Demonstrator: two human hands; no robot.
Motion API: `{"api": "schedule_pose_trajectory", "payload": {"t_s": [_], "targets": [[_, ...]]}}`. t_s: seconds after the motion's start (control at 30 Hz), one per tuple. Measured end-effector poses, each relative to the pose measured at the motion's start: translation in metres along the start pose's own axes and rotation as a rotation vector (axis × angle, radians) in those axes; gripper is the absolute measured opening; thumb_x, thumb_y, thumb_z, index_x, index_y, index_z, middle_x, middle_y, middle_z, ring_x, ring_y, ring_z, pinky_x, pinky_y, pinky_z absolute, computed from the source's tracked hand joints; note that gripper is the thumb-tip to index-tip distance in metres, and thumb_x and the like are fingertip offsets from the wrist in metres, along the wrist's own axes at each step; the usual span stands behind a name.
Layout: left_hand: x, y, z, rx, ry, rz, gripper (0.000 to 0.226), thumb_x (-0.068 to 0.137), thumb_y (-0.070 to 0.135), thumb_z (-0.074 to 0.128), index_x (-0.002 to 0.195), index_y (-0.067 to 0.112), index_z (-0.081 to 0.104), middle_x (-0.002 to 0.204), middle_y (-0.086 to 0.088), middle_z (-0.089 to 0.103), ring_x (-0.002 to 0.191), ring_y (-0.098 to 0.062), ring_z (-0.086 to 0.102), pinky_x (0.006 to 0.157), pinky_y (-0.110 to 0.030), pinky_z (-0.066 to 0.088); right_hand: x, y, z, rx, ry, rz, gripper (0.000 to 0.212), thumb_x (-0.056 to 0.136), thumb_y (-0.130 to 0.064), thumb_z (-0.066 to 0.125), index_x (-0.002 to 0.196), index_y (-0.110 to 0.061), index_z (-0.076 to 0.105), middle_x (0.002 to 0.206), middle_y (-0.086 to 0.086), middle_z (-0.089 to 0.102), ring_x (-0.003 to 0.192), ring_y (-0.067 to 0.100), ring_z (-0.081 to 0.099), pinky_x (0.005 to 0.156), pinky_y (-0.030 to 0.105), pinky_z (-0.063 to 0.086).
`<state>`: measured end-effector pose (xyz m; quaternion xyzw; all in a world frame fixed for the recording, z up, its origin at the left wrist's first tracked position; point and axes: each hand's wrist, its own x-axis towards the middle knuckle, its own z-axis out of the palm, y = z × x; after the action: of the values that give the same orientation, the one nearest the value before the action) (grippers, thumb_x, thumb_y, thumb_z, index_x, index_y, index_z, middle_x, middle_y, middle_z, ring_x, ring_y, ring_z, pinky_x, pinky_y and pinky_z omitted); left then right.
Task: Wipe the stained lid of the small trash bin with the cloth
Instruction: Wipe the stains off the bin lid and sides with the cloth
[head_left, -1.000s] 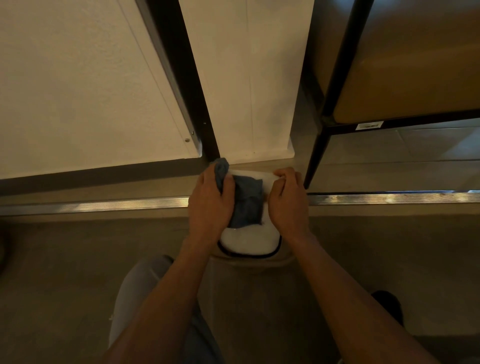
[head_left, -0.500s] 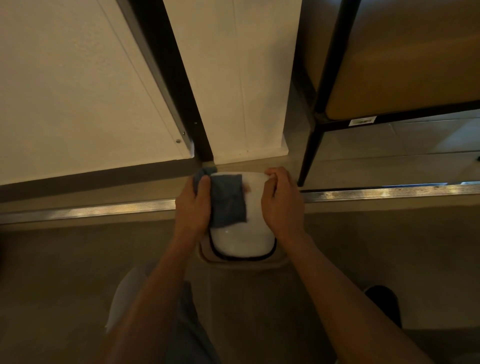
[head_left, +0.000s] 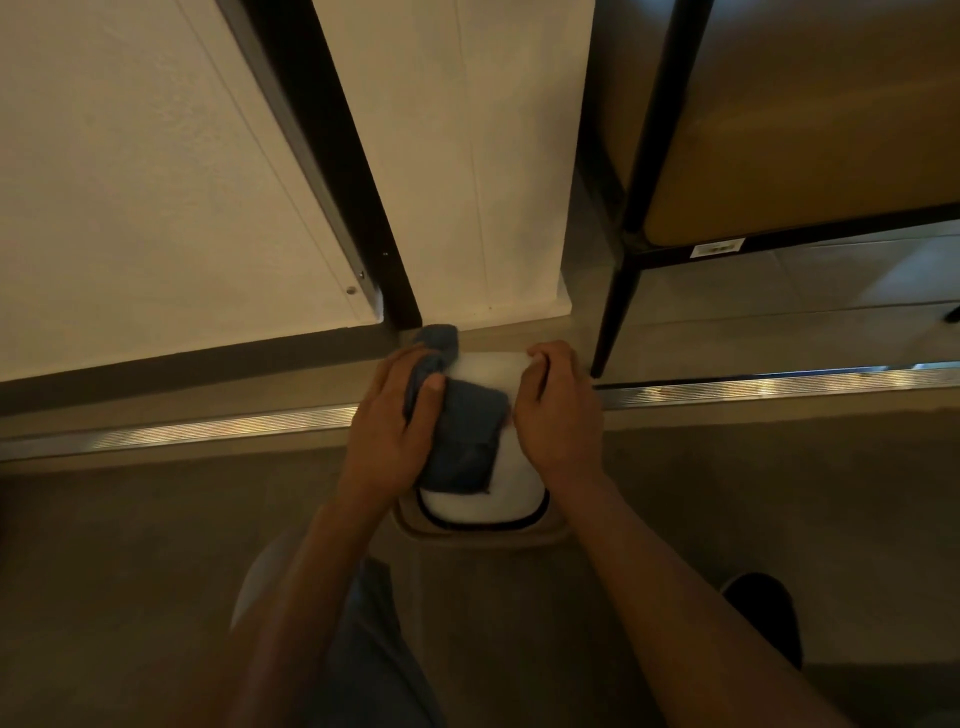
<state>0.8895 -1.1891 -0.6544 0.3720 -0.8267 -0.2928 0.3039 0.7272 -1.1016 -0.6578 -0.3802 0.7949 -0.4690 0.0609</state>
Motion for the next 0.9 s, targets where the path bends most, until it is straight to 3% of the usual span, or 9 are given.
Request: {"api": "schedule_pose_trajectory", "payload": {"t_s": [0.07, 0.13, 0.27, 0.37, 0.47, 0.57, 0.67, 0.8, 0.9], "targets": [[0.020, 0.001, -0.001, -0.079, 0.012, -0.123, 0.017, 0.106, 0.038, 0.044, 0.109, 0.033, 0.059, 0.100, 0.012, 0.063, 0.095, -0.003, 0.060, 0.082, -0.013, 0.045, 0.001, 0.001, -0.001, 0.011, -0.013, -0.011, 0.017, 0.102, -0.023, 0.040, 0.109, -0.016, 0.054, 0.099, 0.002, 0.061, 0.081, 0.010, 0.049, 0.065, 0.015, 0.033], [0.052, 0.004, -0.001, 0.007, -0.111, -0.278, 0.024, 0.105, 0.042, 0.042, 0.096, 0.032, 0.061, 0.087, 0.011, 0.062, 0.087, -0.009, 0.059, 0.074, -0.020, 0.042, 0.000, 0.002, -0.001, 0.013, -0.017, -0.001, 0.018, 0.102, -0.023, 0.039, 0.109, -0.015, 0.053, 0.098, 0.003, 0.060, 0.081, 0.011, 0.050, 0.067, 0.023, 0.036], [0.081, 0.021, 0.016, 0.349, -0.314, -0.299, 0.041, 0.103, 0.045, 0.036, 0.093, 0.015, 0.062, 0.092, -0.007, 0.062, 0.090, -0.028, 0.060, 0.075, -0.034, 0.039, 0.000, -0.002, 0.000, -0.022, -0.005, 0.026, 0.015, 0.102, -0.021, 0.040, 0.102, -0.013, 0.052, 0.089, 0.000, 0.055, 0.075, 0.015, 0.049, 0.064, 0.025, 0.030], [0.051, 0.036, 0.024, 0.396, -0.121, -0.069, 0.042, 0.102, 0.049, 0.035, 0.108, 0.019, 0.064, 0.104, -0.007, 0.066, 0.092, -0.025, 0.060, 0.080, -0.037, 0.046, 0.000, -0.001, -0.002, 0.027, -0.030, 0.026, 0.014, 0.100, -0.021, 0.043, 0.097, -0.010, 0.051, 0.086, 0.001, 0.053, 0.076, 0.023, 0.056, 0.063, 0.023, 0.027], [0.011, 0.022, 0.012, 0.300, -0.079, 0.143, 0.044, 0.102, 0.044, 0.039, 0.132, 0.016, 0.057, 0.131, -0.009, 0.058, 0.119, -0.023, 0.054, 0.105, -0.034, 0.039, -0.002, -0.002, -0.003, 0.029, -0.023, -0.002, 0.032, 0.099, -0.033, 0.036, 0.108, -0.009, 0.056, 0.098, 0.006, 0.060, 0.083, 0.018, 0.056, 0.069, 0.024, 0.035], [-0.008, -0.002, -0.006, 0.097, -0.127, 0.069, 0.044, 0.104, 0.042, 0.040, 0.143, 0.024, 0.045, 0.147, -0.001, 0.044, 0.135, -0.011, 0.041, 0.112, -0.026, 0.032, -0.001, -0.002, -0.002, 0.017, -0.019, 0.005, 0.023, 0.102, -0.024, 0.037, 0.112, -0.014, 0.055, 0.104, 0.005, 0.063, 0.087, 0.014, 0.056, 0.072, 0.025, 0.039], [0.015, -0.004, -0.009, -0.014, -0.107, 0.033, 0.031, 0.106, 0.039, 0.042, 0.130, 0.025, 0.055, 0.127, 0.002, 0.058, 0.117, -0.010, 0.054, 0.098, -0.019, 0.043, 0.001, 0.000, -0.003, -0.005, -0.045, 0.015, 0.021, 0.102, -0.023, 0.039, 0.114, -0.016, 0.054, 0.105, 0.004, 0.063, 0.092, 0.017, 0.058, 0.074, 0.028, 0.045], [0.064, 0.009, 0.004, 0.135, -0.229, -0.132, 0.029, 0.104, 0.046, 0.042, 0.103, 0.027, 0.064, 0.096, 0.004, 0.063, 0.092, -0.017, 0.061, 0.070, -0.018, 0.038, -0.001, -0.002, -0.003, -0.018, -0.043, 0.022, 0.023, 0.103, -0.023, 0.037, 0.113, -0.012, 0.054, 0.103, 0.007, 0.062, 0.087, 0.017, 0.056, 0.071, 0.026, 0.038], [0.061, 0.024, 0.020, 0.339, -0.217, -0.056, 0.041, 0.101, 0.052, 0.038, 0.112, 0.023, 0.064, 0.101, -0.003, 0.067, 0.092, -0.023, 0.062, 0.075, -0.029, 0.043, -0.001, -0.003, -0.004, 0.019, -0.049, 0.029, 0.026, 0.104, -0.025, 0.036, 0.112, -0.009, 0.055, 0.100, 0.009, 0.062, 0.087, 0.022, 0.059, 0.070, 0.029, 0.039]]}}
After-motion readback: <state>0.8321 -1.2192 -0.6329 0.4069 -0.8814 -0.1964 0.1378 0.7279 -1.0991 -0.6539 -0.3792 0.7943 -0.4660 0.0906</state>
